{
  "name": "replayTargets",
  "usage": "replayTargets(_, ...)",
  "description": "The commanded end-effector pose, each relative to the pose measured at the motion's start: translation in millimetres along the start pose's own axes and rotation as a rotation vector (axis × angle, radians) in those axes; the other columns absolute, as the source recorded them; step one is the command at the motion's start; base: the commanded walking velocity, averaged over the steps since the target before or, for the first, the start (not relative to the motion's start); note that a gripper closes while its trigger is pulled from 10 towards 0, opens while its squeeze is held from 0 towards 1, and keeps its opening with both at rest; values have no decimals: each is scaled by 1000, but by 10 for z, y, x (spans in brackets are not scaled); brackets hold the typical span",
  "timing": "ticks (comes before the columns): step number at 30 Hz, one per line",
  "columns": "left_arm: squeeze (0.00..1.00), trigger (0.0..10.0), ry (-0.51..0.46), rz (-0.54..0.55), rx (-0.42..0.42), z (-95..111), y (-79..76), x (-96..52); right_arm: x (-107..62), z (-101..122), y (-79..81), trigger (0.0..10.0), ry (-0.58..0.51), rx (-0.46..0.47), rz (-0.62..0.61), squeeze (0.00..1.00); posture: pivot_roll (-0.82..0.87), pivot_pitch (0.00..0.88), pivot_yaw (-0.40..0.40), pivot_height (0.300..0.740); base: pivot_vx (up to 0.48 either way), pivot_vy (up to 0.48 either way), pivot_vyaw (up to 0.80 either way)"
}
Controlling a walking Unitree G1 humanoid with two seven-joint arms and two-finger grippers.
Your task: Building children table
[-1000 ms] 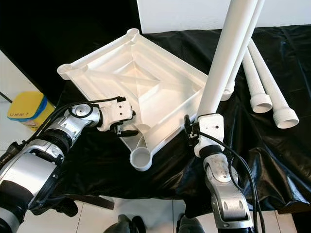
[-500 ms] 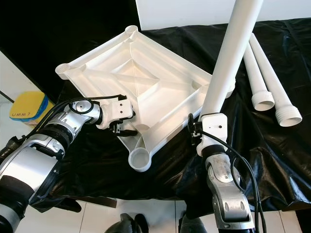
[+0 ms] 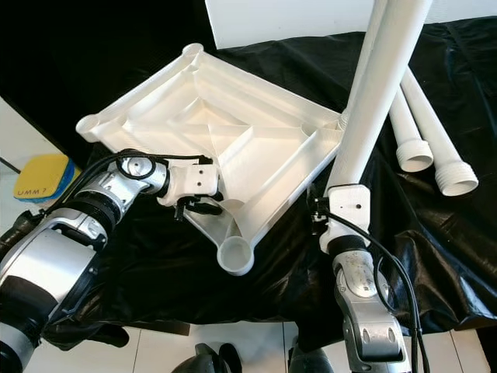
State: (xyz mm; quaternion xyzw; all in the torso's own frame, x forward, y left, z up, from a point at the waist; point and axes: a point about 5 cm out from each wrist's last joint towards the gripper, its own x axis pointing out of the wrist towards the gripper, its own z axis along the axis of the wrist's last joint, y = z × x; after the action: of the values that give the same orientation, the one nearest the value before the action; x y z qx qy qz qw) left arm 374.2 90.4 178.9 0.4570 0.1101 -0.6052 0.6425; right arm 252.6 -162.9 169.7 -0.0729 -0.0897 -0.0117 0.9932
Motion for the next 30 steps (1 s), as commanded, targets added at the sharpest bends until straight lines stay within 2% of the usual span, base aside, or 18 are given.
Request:
replayTargets(1,0,0,10,-25,-129,-218,-194,90,-17,8,26,10000,0,11,-3,0,-361,184,169,740,0,0,0)
replayTargets(8,0,0,-23,-45,-173,-287,-298,114,7,14,30,10000,-6,10,-6,0,-360,168,171,740,0,0,0)
replayTargets(14,0,0,-111,-11,-254,-334,-393,123,39,16,35,10000,-11,12,-7,0,-359,153,169,740,0,0,0)
replayTargets(20,0,0,-180,92,-319,-326,-391,95,75,20,42,10000,-18,16,-4,0,-345,142,160,740,0,0,0)
replayTargets(27,0,0,-194,189,-356,-341,-355,12,98,16,69,10000,-19,21,9,0,-337,139,152,740,0,0,0)
replayTargets(30,0,0,-220,215,-373,-317,-411,-19,96,14,75,10000,-19,22,14,0,-334,139,147,740,0,0,0)
